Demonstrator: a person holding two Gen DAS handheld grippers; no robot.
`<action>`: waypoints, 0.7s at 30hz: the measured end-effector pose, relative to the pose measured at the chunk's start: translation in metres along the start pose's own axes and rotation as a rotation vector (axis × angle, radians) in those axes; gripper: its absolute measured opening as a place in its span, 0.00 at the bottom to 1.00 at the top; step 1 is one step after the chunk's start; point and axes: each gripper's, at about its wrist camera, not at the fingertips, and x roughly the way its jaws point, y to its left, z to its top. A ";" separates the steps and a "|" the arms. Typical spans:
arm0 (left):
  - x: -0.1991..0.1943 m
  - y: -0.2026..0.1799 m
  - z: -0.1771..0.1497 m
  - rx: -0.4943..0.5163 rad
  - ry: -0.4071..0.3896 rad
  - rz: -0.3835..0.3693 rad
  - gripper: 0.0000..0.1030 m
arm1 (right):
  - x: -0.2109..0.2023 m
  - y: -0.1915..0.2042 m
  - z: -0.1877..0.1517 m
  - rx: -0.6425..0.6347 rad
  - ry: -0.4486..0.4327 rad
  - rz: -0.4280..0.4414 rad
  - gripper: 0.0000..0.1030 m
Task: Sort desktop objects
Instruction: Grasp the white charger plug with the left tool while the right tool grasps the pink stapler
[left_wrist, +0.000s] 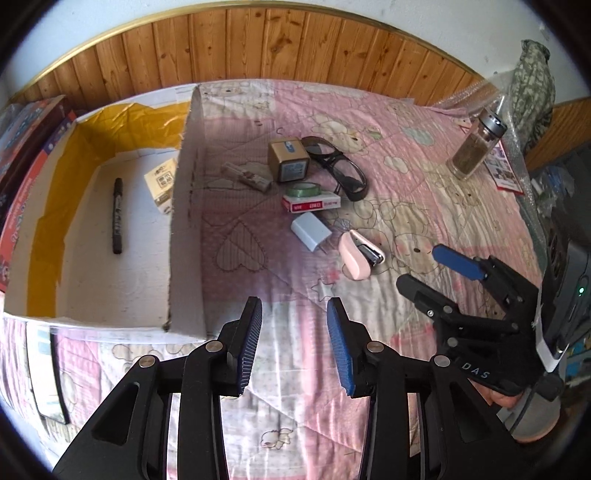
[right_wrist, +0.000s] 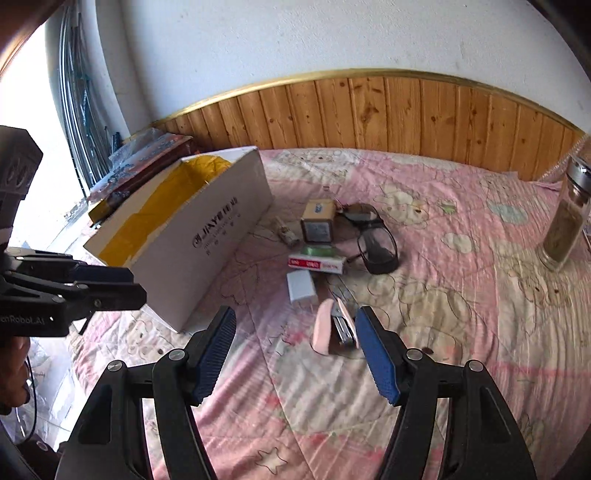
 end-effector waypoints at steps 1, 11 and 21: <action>0.009 -0.002 0.004 -0.009 0.011 0.001 0.38 | 0.007 -0.005 -0.003 0.011 0.016 -0.006 0.66; 0.088 -0.003 0.044 -0.154 0.080 -0.046 0.40 | 0.076 -0.002 -0.001 -0.148 0.102 -0.066 0.66; 0.138 -0.004 0.056 -0.213 0.155 -0.039 0.42 | 0.083 -0.098 -0.013 0.375 0.103 0.180 0.47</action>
